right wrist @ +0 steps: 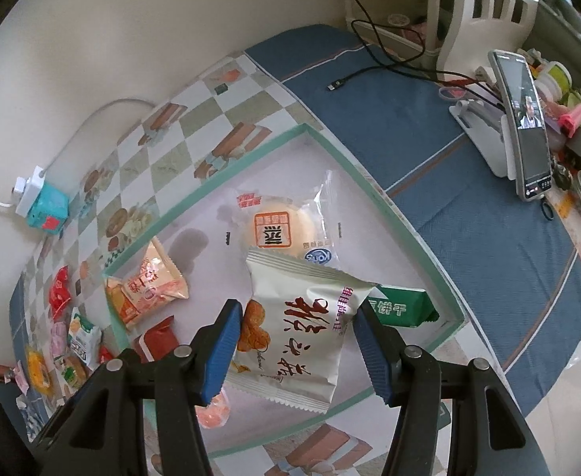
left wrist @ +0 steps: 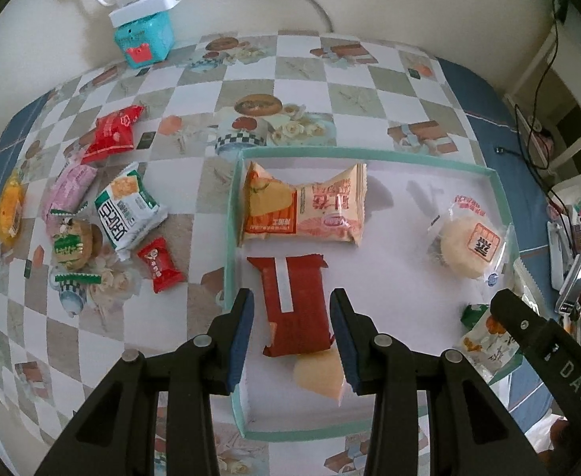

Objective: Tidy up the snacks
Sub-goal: 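Carry both snacks over the white tray and open both tools to drop them, then move both tools back toward the snack pile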

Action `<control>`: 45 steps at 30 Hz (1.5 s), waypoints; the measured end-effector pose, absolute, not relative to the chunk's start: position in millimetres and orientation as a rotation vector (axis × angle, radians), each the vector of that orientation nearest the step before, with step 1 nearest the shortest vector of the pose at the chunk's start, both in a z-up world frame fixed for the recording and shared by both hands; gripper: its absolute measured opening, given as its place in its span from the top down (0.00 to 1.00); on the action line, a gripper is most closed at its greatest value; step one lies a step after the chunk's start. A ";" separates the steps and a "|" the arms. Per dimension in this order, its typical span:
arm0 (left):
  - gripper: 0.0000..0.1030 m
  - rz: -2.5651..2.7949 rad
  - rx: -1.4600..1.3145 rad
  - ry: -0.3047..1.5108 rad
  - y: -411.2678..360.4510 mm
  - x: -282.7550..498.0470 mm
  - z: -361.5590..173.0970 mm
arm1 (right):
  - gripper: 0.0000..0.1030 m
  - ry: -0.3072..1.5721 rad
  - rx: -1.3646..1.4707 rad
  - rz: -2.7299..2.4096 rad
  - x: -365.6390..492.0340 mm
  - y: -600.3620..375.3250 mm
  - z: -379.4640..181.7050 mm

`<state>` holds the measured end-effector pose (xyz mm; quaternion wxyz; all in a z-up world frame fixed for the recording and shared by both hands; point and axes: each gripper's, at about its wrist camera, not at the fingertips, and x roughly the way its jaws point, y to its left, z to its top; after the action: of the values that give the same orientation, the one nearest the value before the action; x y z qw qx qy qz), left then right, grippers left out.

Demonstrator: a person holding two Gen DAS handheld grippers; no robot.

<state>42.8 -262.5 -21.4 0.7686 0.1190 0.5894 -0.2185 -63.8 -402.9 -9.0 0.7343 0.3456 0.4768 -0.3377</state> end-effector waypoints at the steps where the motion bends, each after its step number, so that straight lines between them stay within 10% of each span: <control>1: 0.60 -0.470 0.257 1.283 -261.8 43.4 -22.4 | 0.41 1.049 0.756 -0.740 -62.9 -402.2 -9.1; 11: 0.57 -0.413 0.235 1.319 -248.7 53.7 -28.4 | 0.31 1.116 0.743 -0.720 -52.0 -395.3 -23.8; 16: 0.38 -0.382 0.232 1.324 -243.4 57.5 -29.2 | 0.26 1.144 0.720 -0.723 -49.2 -393.4 -26.7; 21: 0.19 -0.306 0.255 1.319 -233.8 64.7 -34.2 | 0.01 1.168 0.672 -0.735 -44.5 -389.8 -29.5; 45: 0.06 -0.191 0.187 1.295 -187.9 93.9 -23.2 | 0.00 1.141 0.603 -0.705 -32.0 -370.1 -6.0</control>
<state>93.9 -187.9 -23.2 0.7892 0.0870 0.6014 -0.0888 -32.0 -370.1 -6.0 0.7419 0.2749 0.5203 -0.3214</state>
